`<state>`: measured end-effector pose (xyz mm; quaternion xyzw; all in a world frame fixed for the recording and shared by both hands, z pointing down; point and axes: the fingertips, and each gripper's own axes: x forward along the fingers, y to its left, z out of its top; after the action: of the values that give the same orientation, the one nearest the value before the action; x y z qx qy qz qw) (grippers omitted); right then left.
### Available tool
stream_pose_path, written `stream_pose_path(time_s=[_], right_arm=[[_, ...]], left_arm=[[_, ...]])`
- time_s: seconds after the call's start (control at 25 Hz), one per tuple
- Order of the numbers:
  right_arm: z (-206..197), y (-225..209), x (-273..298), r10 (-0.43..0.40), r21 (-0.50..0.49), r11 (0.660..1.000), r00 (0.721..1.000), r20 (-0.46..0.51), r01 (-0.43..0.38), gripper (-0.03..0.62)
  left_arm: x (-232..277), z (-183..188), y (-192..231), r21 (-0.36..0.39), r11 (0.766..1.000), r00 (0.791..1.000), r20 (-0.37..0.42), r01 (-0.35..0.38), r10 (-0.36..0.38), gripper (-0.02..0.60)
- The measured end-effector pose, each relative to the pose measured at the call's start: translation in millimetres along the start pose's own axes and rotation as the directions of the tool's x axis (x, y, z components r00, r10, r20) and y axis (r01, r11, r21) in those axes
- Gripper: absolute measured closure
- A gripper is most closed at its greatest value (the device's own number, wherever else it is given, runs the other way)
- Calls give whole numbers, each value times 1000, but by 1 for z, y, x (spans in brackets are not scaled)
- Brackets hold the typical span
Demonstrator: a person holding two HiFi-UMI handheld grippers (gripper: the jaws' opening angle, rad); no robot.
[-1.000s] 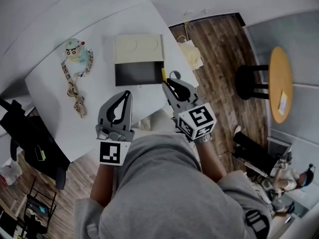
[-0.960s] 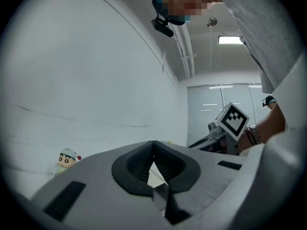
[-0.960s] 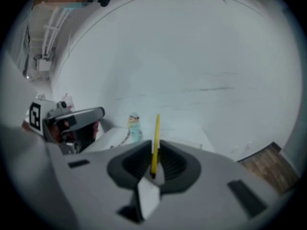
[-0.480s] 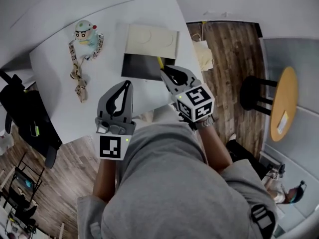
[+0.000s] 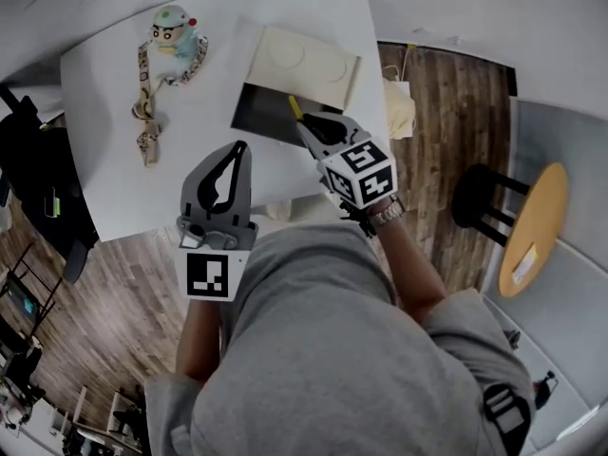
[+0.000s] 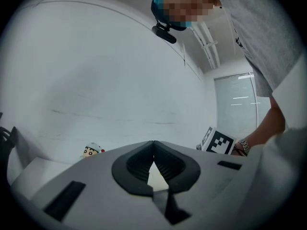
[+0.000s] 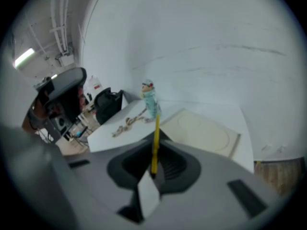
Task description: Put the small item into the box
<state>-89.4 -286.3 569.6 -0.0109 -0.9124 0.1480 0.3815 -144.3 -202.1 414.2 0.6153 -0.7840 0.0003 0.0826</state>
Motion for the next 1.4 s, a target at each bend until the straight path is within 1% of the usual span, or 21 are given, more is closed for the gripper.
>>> stream_pose_path(time_s=[0.08, 0.24, 0.36, 0.52, 0.6, 0.92, 1.04, 1.16, 1.4], right_arm=[[-4, -1, 8, 28, -3, 1000, 999, -24, -28, 526], [-15, -3, 24, 77, -1, 997, 994, -82, -77, 526], [-27, -5, 36, 95, 2, 995, 986, -135, -96, 526], [-40, -8, 51, 119, 32, 993, 973, -195, -115, 526], [-45, -9, 58, 128, 29, 992, 966, -223, -125, 526], [-70, -24, 87, 81, -54, 993, 939, -333, -104, 526], [-76, -25, 96, 84, -54, 992, 931, -354, -110, 526], [-82, -24, 104, 89, -61, 991, 922, -377, -121, 526], [-93, -27, 114, 74, -66, 992, 909, -410, -110, 526]], left_arm=[[0, -1, 1, 0, 1000, 1000, 0, -25, 25, 549], [-6, -10, 3, -27, 996, 996, -16, -89, 89, 549], [-9, -15, 4, -40, 991, 991, -24, -129, 128, 549], [-10, -17, 8, -40, 984, 985, -22, -171, 170, 549], [-11, -19, 10, -41, 980, 980, -25, -196, 195, 549], [-16, -33, 21, -81, 957, 960, -57, -278, 274, 549], [-17, -41, 26, -90, 951, 954, -75, -297, 291, 549], [-17, -44, 29, -98, 947, 951, -77, -307, 301, 549], [-16, -43, 35, -101, 941, 946, -74, -323, 317, 549]])
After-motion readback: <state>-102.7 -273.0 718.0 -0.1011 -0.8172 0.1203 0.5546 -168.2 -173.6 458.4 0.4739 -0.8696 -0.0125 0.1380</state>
